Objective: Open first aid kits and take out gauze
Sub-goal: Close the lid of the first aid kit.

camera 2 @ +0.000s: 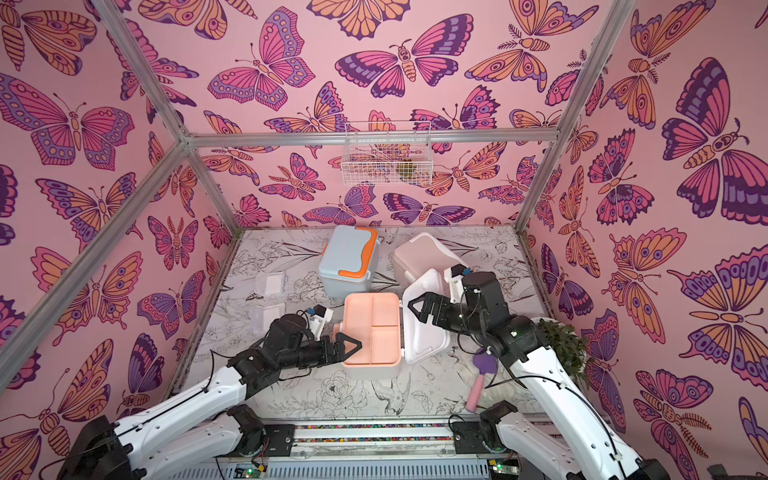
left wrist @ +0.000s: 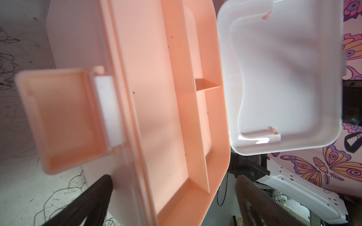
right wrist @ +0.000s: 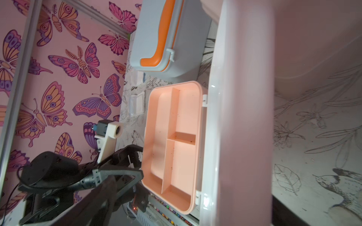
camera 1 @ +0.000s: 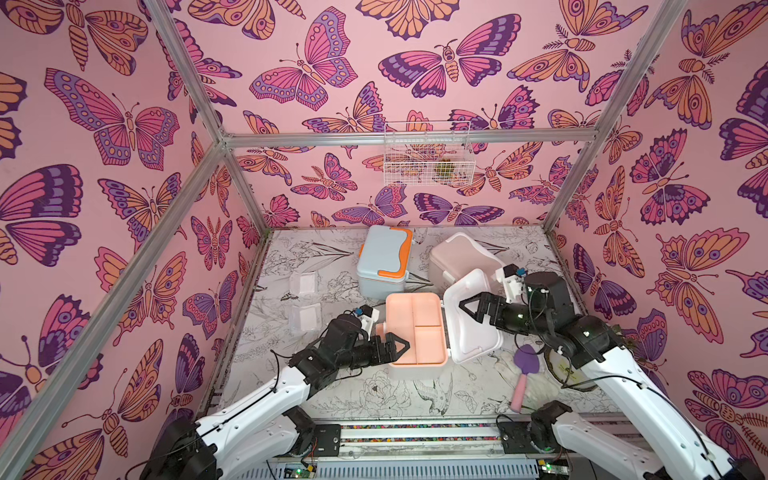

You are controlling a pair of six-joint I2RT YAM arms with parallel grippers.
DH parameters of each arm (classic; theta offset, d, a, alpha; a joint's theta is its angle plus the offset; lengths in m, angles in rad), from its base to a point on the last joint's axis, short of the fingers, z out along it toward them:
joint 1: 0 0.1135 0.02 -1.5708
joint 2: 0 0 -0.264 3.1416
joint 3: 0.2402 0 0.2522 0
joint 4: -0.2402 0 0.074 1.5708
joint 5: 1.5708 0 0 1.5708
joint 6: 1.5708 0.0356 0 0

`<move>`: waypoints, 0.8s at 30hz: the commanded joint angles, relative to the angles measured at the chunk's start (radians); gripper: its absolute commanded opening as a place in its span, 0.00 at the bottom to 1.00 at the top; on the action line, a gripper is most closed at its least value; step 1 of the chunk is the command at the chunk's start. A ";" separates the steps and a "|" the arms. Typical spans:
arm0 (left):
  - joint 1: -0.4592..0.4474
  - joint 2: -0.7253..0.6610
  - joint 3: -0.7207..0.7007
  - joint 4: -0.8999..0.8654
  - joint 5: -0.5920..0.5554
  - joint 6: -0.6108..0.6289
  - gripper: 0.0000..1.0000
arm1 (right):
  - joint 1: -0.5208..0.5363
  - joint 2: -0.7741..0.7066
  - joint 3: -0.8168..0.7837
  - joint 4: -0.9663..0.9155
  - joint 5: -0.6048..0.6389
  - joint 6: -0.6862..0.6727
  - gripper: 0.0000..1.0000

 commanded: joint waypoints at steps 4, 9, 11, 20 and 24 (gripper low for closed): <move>-0.006 -0.043 -0.031 0.043 0.008 0.035 1.00 | 0.177 0.049 0.118 0.046 0.029 0.023 0.99; 0.009 -0.151 -0.038 -0.105 -0.071 0.067 1.00 | 0.292 0.111 0.160 0.048 0.081 0.007 0.99; 0.023 -0.207 -0.035 -0.171 -0.096 0.080 1.00 | 0.323 0.134 0.171 0.054 0.092 0.003 0.99; 0.170 -0.356 0.015 -0.455 -0.165 0.135 1.00 | 0.431 0.258 0.223 0.060 0.108 -0.035 0.99; 0.266 -0.390 0.014 -0.478 -0.111 0.139 1.00 | 0.437 0.305 0.241 0.035 0.125 -0.056 0.99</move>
